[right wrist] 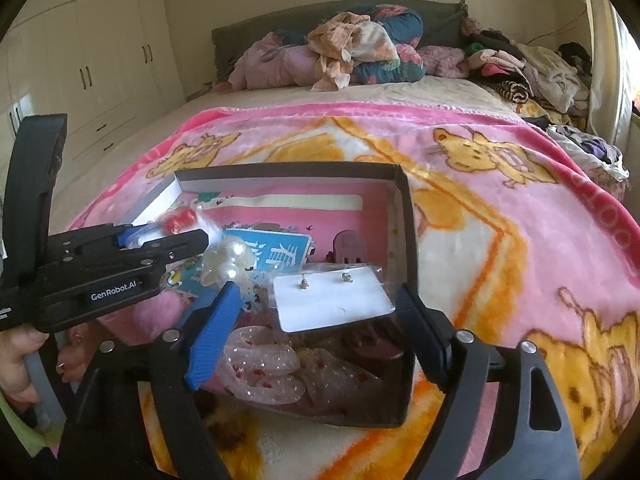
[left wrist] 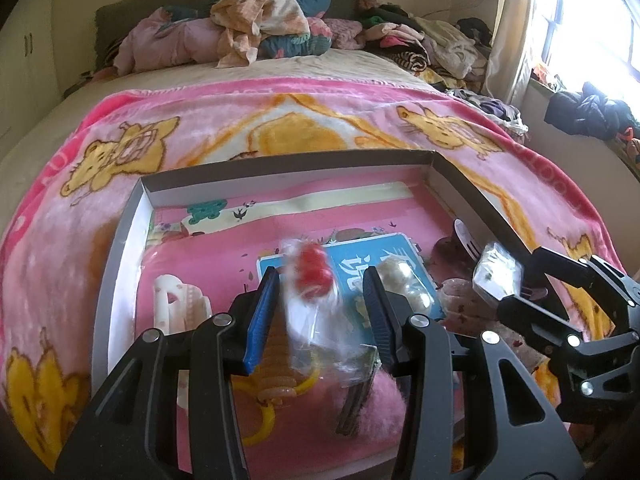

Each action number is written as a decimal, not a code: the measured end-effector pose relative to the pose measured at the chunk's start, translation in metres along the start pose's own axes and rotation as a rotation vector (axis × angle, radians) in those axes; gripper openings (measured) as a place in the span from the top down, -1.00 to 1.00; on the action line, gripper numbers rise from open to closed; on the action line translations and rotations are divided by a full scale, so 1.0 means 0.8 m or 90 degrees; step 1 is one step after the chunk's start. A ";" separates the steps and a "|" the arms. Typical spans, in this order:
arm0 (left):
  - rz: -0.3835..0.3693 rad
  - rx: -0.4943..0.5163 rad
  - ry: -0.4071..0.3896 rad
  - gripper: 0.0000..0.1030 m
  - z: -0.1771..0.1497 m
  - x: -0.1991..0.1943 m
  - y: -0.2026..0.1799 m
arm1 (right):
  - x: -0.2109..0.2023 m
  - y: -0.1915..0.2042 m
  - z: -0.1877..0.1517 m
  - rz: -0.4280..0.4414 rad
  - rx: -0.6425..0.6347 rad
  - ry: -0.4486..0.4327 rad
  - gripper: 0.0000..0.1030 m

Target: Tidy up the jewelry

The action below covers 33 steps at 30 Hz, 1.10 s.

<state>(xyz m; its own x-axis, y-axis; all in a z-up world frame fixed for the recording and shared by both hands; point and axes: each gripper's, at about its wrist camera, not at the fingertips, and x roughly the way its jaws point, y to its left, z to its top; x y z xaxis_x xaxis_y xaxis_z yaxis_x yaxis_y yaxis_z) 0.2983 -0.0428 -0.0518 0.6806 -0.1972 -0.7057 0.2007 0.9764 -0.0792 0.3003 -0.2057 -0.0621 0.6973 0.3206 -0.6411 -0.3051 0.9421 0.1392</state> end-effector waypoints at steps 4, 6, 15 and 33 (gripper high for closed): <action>-0.001 -0.001 0.000 0.22 -0.001 -0.001 0.002 | -0.009 -0.003 -0.004 -0.003 0.007 -0.008 -0.59; 0.001 -0.001 -0.002 0.16 0.000 -0.001 0.002 | -0.015 -0.004 -0.005 -0.005 0.009 -0.014 -0.62; -0.005 -0.005 -0.017 -0.12 -0.003 -0.019 0.001 | -0.039 -0.008 -0.008 -0.020 0.016 -0.040 -0.76; -0.007 -0.014 -0.063 -0.77 -0.028 -0.092 -0.006 | -0.097 0.008 -0.016 -0.040 0.005 -0.083 -0.87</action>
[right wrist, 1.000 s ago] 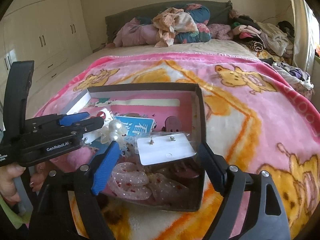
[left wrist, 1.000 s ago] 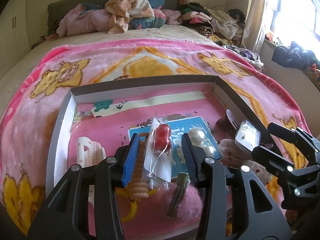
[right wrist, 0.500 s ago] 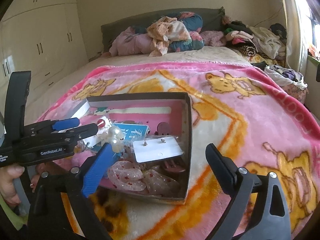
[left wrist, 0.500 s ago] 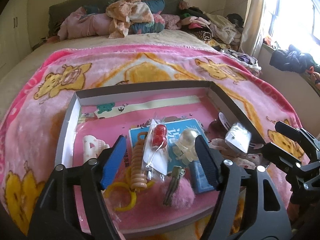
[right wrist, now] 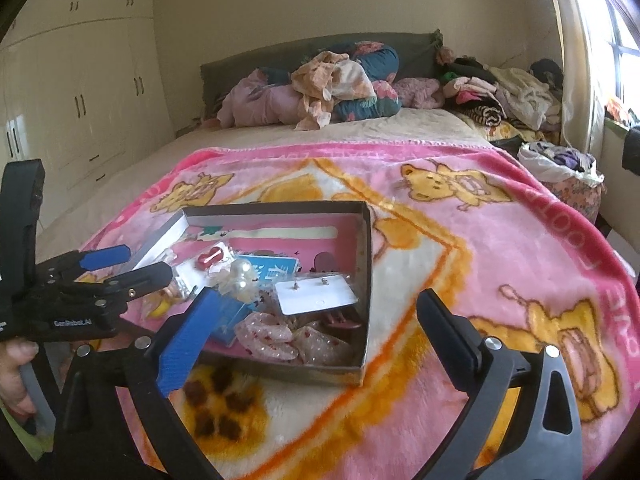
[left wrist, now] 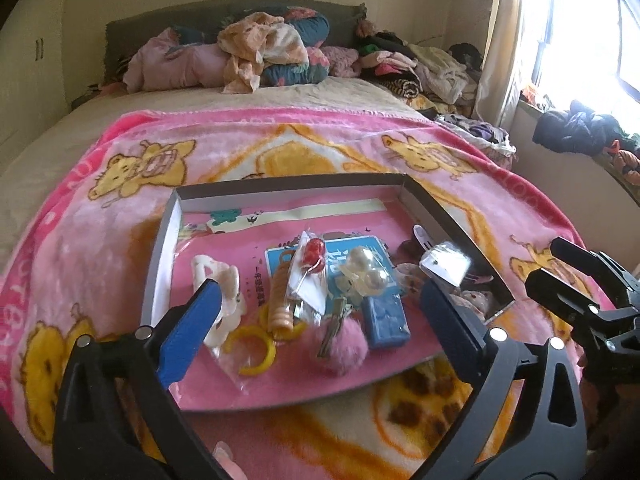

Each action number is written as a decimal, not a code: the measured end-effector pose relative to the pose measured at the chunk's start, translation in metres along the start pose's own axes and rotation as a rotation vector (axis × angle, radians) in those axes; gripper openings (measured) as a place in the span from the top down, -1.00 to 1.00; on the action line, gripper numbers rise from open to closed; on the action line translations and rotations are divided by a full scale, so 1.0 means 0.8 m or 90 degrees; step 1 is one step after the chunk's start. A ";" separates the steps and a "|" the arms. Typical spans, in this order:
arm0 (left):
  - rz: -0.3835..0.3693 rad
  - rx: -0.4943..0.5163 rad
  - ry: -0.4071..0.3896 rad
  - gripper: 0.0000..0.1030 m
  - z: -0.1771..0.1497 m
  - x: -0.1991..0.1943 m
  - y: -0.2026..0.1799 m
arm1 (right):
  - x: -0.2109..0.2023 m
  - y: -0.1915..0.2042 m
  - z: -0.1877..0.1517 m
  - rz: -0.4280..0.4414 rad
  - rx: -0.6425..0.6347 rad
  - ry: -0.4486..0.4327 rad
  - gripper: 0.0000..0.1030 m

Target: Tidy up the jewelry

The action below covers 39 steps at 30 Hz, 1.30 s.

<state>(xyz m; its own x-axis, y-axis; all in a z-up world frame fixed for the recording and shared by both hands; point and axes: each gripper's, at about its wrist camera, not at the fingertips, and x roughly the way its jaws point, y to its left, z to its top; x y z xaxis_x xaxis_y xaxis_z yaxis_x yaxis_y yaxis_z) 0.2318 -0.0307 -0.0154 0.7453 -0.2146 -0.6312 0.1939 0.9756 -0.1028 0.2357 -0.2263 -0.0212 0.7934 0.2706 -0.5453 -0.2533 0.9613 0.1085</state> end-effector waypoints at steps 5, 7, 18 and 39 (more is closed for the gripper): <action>0.001 -0.008 -0.009 -0.77 -0.011 -0.023 0.001 | -0.018 0.013 -0.004 -0.002 -0.020 -0.011 -0.87; 0.003 -0.009 -0.016 -0.77 -0.016 -0.033 0.001 | -0.025 0.019 -0.007 -0.002 -0.025 -0.017 -0.87; 0.003 -0.017 -0.048 -0.78 -0.039 -0.079 0.002 | -0.065 0.039 -0.029 -0.011 -0.045 -0.045 -0.87; 0.031 -0.034 -0.103 -0.78 -0.100 -0.117 0.001 | -0.103 0.047 -0.087 -0.016 -0.035 -0.105 -0.87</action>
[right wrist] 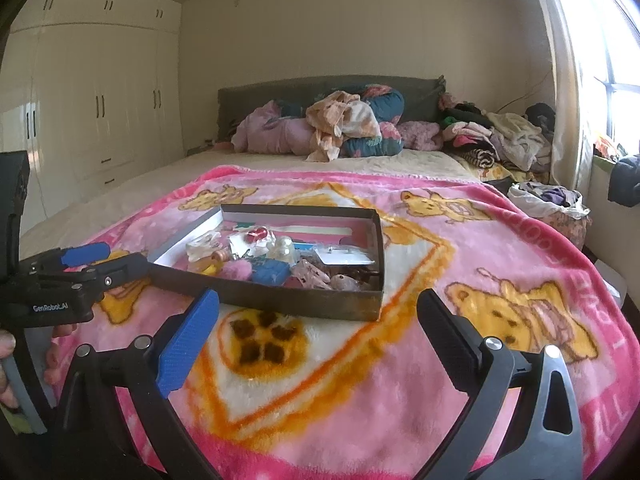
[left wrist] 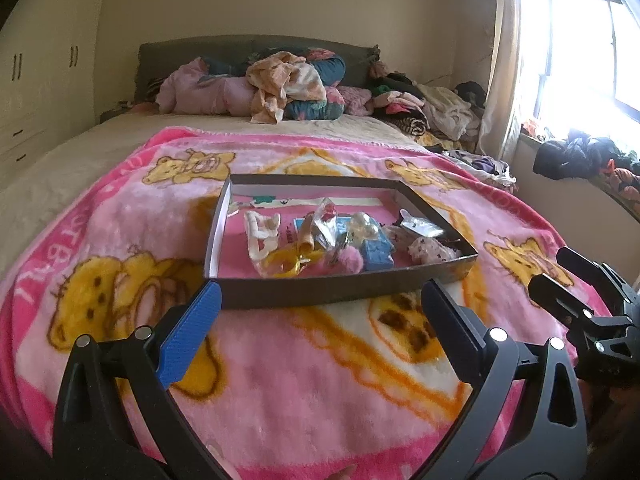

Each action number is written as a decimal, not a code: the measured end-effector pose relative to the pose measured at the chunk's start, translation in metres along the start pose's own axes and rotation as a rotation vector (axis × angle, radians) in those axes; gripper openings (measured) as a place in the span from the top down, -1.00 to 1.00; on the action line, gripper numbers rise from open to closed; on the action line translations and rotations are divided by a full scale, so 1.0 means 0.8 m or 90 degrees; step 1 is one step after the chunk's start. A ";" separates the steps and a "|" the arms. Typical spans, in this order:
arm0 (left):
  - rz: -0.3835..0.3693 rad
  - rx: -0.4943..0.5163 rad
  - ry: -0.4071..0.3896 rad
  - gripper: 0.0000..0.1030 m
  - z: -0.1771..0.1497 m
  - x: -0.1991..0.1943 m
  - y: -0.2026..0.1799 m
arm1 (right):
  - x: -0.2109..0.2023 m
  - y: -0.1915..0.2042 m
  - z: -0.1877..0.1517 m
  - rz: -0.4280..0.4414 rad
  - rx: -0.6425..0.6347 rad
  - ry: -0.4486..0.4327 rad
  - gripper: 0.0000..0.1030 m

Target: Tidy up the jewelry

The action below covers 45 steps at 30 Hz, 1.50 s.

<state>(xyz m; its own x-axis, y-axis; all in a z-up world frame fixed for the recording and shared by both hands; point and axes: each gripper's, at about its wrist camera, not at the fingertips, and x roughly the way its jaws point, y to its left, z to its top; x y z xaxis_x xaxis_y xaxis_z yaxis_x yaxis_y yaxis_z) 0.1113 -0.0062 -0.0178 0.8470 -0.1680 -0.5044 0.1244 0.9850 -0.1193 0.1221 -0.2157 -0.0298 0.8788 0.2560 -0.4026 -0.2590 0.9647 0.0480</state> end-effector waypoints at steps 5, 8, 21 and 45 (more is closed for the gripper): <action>0.010 -0.007 -0.026 -0.78 -0.013 -0.004 -0.007 | -0.013 -0.003 -0.007 -0.001 0.005 -0.039 -0.87; 0.011 -0.002 -0.030 -0.78 -0.015 -0.004 -0.011 | -0.013 -0.004 -0.010 -0.001 0.003 -0.042 -0.87; 0.024 0.008 -0.034 -0.78 -0.017 -0.005 -0.013 | -0.014 0.000 -0.016 0.000 -0.013 -0.058 -0.87; 0.026 0.013 -0.035 -0.78 -0.017 -0.005 -0.014 | -0.012 0.000 -0.019 -0.001 -0.002 -0.054 -0.87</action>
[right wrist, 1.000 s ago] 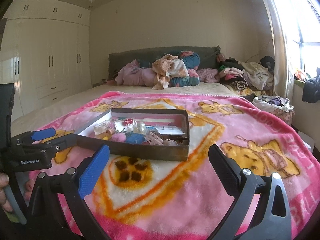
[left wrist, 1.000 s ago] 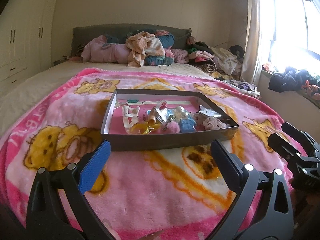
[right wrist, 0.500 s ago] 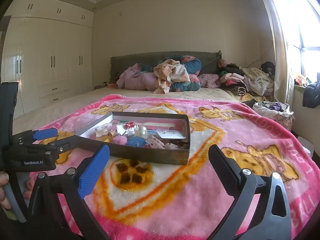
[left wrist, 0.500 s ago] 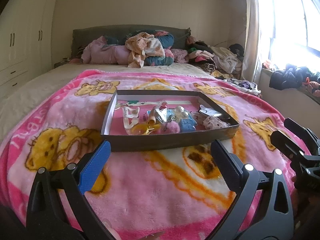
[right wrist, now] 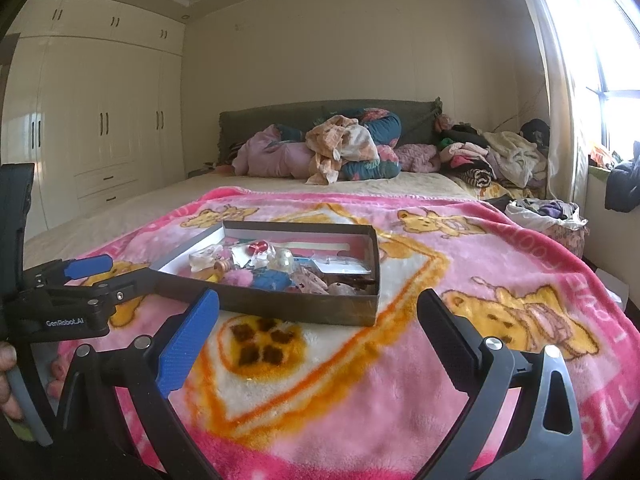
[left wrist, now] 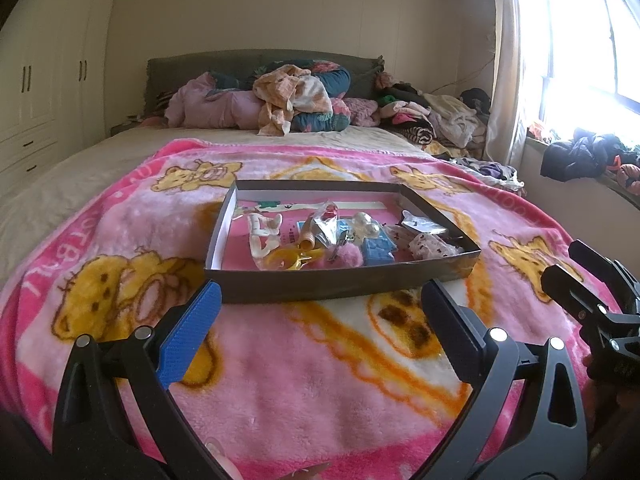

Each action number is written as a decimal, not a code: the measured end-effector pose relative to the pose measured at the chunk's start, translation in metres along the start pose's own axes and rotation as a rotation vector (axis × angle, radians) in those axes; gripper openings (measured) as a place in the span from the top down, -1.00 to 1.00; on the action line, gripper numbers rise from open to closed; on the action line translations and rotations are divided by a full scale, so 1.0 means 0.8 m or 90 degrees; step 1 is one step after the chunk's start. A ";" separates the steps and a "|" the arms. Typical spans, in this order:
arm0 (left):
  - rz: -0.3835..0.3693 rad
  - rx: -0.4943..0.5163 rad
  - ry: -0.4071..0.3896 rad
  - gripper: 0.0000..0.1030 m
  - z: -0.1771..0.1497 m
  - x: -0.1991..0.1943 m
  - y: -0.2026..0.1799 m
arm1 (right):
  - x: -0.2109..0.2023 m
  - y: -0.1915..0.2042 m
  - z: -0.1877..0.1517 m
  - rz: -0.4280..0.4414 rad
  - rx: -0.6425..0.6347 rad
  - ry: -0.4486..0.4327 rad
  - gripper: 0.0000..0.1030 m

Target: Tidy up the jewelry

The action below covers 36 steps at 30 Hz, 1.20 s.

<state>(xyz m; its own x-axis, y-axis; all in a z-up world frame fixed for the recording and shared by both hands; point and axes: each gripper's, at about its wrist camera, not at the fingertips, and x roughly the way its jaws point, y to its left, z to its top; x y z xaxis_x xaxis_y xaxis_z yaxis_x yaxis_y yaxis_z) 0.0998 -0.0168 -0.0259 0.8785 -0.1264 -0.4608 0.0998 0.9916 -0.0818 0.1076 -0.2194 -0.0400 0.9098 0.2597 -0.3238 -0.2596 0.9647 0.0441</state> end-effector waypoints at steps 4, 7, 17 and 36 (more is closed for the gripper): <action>0.000 0.000 0.000 -0.78 0.000 0.000 -0.001 | 0.000 0.000 0.000 0.000 0.000 0.000 -0.87; -0.001 0.001 -0.001 -0.78 0.000 0.000 -0.001 | 0.000 0.000 0.000 0.000 -0.002 -0.001 -0.87; 0.001 0.002 0.000 -0.78 0.001 0.000 0.002 | 0.002 0.001 -0.001 0.001 -0.001 -0.001 -0.87; 0.002 0.002 0.000 -0.78 0.001 0.000 0.002 | 0.001 0.001 -0.001 0.001 -0.002 0.000 -0.87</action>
<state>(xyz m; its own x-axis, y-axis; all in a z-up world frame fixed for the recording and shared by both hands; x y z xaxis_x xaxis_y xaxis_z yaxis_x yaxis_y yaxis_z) 0.1008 -0.0150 -0.0255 0.8785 -0.1240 -0.4614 0.0991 0.9920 -0.0780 0.1081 -0.2185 -0.0407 0.9093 0.2617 -0.3235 -0.2623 0.9641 0.0425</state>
